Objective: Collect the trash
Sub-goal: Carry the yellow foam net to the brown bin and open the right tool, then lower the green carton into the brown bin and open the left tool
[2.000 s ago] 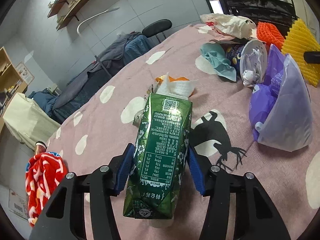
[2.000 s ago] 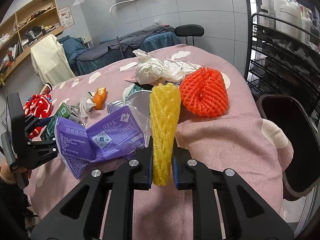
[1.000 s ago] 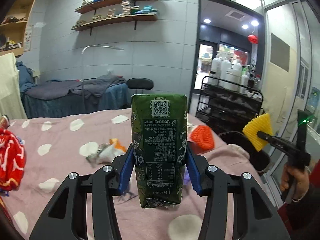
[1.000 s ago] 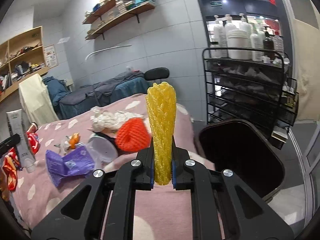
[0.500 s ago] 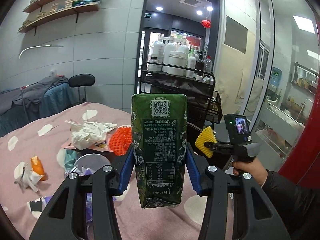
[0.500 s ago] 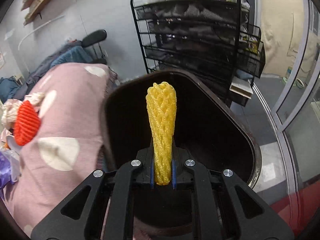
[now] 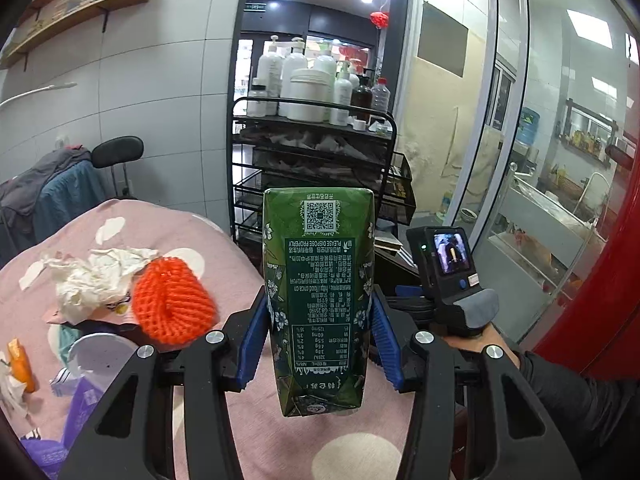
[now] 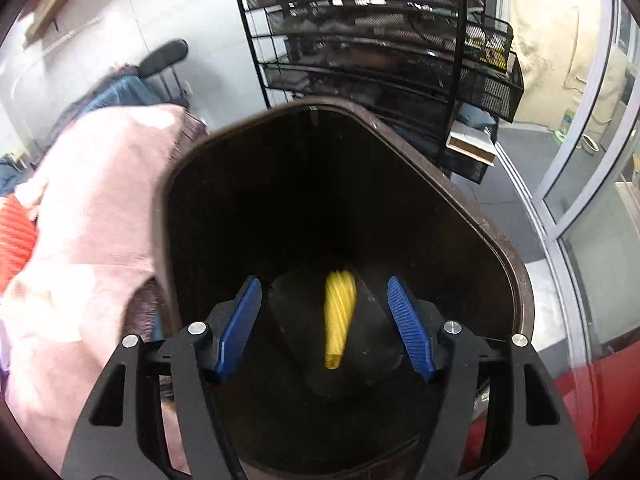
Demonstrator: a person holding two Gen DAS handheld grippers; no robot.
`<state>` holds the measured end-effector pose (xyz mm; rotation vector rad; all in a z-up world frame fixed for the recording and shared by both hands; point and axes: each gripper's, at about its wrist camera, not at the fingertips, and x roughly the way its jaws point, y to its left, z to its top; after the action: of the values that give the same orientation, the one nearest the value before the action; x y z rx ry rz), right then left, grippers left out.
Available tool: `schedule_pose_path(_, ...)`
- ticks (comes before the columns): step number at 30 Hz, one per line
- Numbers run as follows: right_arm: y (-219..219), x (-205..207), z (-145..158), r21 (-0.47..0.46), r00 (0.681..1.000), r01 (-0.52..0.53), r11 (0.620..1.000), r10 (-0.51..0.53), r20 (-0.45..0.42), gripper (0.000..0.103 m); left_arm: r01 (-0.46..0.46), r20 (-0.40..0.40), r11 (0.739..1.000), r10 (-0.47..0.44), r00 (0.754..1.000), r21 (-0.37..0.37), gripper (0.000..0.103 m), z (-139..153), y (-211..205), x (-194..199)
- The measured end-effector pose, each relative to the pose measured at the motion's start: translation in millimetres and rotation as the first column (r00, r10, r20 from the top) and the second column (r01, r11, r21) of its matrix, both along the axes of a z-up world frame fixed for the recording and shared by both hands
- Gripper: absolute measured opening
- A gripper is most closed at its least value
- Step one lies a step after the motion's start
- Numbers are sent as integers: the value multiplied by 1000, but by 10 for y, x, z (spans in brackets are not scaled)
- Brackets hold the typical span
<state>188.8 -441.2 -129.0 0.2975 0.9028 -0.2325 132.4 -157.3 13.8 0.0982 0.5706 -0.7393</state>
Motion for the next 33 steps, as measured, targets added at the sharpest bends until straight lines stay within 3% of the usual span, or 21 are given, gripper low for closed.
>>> schedule_pose_path(12, -13, -676, 343, -54, 985, 70, 996, -60, 162, 81, 77, -81, 996, -73, 994, 49, 48, -234, -636, 282)
schedule_pose_path(23, -57, -1223, 453, -64, 975, 116, 991, -101, 198, 83, 123, -164, 984, -101, 981, 131, 48, -425, -1240, 557)
schedule_pose_path(25, -41, -1280, 465, -67, 974, 113, 991, -98, 203, 83, 133, -213, 981, -101, 972, 139, 48, -492, -1347, 650)
schedule_pose_path(33, 95, -1398, 510, -81, 973, 83, 993, -63, 224, 86, 134, -284, 971, -74, 956, 196, 48, -698, -1620, 878)
